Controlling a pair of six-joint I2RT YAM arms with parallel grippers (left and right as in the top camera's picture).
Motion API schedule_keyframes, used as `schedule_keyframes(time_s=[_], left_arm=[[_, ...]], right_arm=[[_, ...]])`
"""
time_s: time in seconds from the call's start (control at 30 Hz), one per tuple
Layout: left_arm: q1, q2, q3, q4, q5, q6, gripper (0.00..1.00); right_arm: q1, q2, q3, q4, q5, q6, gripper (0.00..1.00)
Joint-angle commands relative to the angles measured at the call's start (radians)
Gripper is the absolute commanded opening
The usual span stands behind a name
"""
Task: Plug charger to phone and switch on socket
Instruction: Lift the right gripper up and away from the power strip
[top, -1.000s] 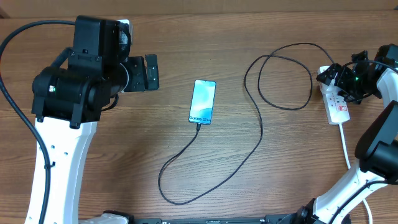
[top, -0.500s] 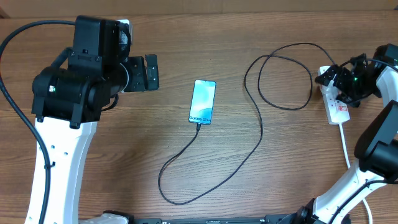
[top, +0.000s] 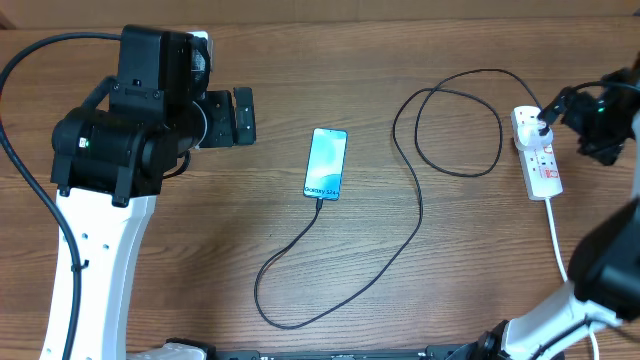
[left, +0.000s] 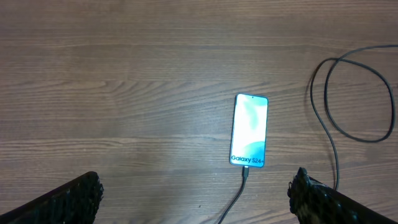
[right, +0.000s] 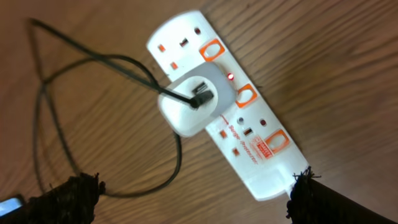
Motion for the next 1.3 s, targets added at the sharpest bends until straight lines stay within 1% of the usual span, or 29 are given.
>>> schedule_keyframes(time_s=[0.0, 0.27, 0.53, 1.27], left_arm=[[-0.006, 0.006, 0.004, 0.001, -0.013, 0.026, 0.99], [-0.006, 0.006, 0.004, 0.001, -0.013, 0.026, 0.99], [-0.006, 0.006, 0.004, 0.001, -0.013, 0.026, 0.99], [-0.006, 0.006, 0.004, 0.001, -0.013, 0.026, 1.0]], right_arm=[[0.004, -0.145, 0.039, -0.021, 0.024, 0.052, 1.0], [0.005, -0.359, 0.039, -0.111, 0.028, 0.071, 1.0], [0.004, -0.496, 0.039, -0.179, 0.028, 0.07, 1.0], [0.004, -0.506, 0.039, -0.187, 0.027, 0.07, 1.0]])
